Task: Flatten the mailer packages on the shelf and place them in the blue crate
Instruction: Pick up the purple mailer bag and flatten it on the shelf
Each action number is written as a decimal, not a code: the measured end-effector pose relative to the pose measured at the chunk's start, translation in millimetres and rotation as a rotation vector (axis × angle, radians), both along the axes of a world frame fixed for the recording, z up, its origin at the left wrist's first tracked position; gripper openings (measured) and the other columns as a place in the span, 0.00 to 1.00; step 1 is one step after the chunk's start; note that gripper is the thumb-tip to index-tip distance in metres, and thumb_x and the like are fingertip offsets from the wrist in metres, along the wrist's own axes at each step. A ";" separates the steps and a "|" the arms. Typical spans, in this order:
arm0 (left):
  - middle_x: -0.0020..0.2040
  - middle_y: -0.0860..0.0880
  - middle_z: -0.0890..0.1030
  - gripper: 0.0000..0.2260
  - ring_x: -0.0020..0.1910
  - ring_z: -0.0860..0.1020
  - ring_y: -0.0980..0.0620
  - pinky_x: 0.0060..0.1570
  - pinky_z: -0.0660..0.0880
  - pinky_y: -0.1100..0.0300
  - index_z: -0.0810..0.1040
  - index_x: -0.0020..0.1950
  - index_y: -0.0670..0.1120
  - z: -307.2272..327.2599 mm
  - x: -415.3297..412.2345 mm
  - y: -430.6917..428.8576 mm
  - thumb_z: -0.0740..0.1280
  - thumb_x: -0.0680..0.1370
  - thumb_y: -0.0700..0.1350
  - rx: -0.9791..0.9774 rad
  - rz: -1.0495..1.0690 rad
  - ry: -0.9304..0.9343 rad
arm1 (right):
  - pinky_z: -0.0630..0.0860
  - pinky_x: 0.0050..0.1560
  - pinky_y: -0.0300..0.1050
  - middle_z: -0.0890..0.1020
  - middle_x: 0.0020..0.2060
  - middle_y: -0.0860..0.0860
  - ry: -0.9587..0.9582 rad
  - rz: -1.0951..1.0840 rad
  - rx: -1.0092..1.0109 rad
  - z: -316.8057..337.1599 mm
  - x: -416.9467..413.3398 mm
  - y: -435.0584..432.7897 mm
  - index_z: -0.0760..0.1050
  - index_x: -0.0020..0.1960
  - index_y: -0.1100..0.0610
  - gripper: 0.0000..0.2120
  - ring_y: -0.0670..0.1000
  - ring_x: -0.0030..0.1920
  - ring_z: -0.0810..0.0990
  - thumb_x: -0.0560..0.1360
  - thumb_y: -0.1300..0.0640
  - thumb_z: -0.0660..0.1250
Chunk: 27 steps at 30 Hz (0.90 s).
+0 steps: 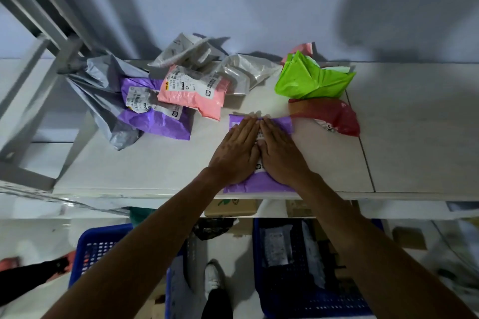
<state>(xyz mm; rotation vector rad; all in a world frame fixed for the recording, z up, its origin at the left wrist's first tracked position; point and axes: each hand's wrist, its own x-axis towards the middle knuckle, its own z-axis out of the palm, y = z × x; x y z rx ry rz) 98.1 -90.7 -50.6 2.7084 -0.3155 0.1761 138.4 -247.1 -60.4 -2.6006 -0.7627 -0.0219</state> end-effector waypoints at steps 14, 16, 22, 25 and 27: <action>0.81 0.42 0.59 0.26 0.81 0.54 0.48 0.79 0.55 0.50 0.61 0.80 0.40 -6.9 -7.1 -10.0 0.55 0.82 0.45 0.062 0.062 -0.194 | 0.64 0.75 0.55 0.67 0.76 0.61 -0.268 -0.070 -0.038 -15.2 -10.0 1.2 0.63 0.77 0.65 0.24 0.58 0.77 0.66 0.84 0.55 0.53; 0.80 0.42 0.60 0.26 0.81 0.55 0.47 0.79 0.55 0.50 0.61 0.79 0.39 -3.5 -8.6 -9.2 0.56 0.82 0.45 0.081 0.069 -0.170 | 0.65 0.75 0.56 0.67 0.76 0.61 -0.285 -0.056 -0.062 -17.7 -10.5 0.4 0.64 0.77 0.65 0.24 0.58 0.77 0.66 0.84 0.55 0.54; 0.79 0.36 0.60 0.23 0.81 0.52 0.39 0.77 0.57 0.44 0.61 0.78 0.36 -17.8 -31.9 -26.5 0.49 0.85 0.44 0.052 0.157 -0.062 | 0.63 0.73 0.53 0.70 0.74 0.62 -0.346 -0.068 -0.070 -1.6 -22.4 1.8 0.69 0.74 0.65 0.23 0.60 0.74 0.70 0.82 0.57 0.56; 0.80 0.35 0.56 0.24 0.81 0.49 0.38 0.77 0.56 0.43 0.57 0.80 0.36 -28.8 -58.9 -25.9 0.48 0.86 0.46 0.123 0.119 -0.071 | 0.62 0.75 0.53 0.68 0.75 0.61 -0.371 -0.010 -0.004 -8.3 -45.9 1.7 0.67 0.75 0.66 0.22 0.58 0.76 0.66 0.84 0.58 0.55; 0.80 0.36 0.57 0.25 0.81 0.52 0.38 0.77 0.57 0.43 0.57 0.80 0.36 -24.5 -70.6 -23.9 0.50 0.86 0.48 0.151 0.108 -0.129 | 0.64 0.75 0.56 0.65 0.77 0.60 -0.346 -0.004 0.013 -14.5 -61.9 2.0 0.65 0.76 0.65 0.22 0.57 0.78 0.62 0.85 0.58 0.55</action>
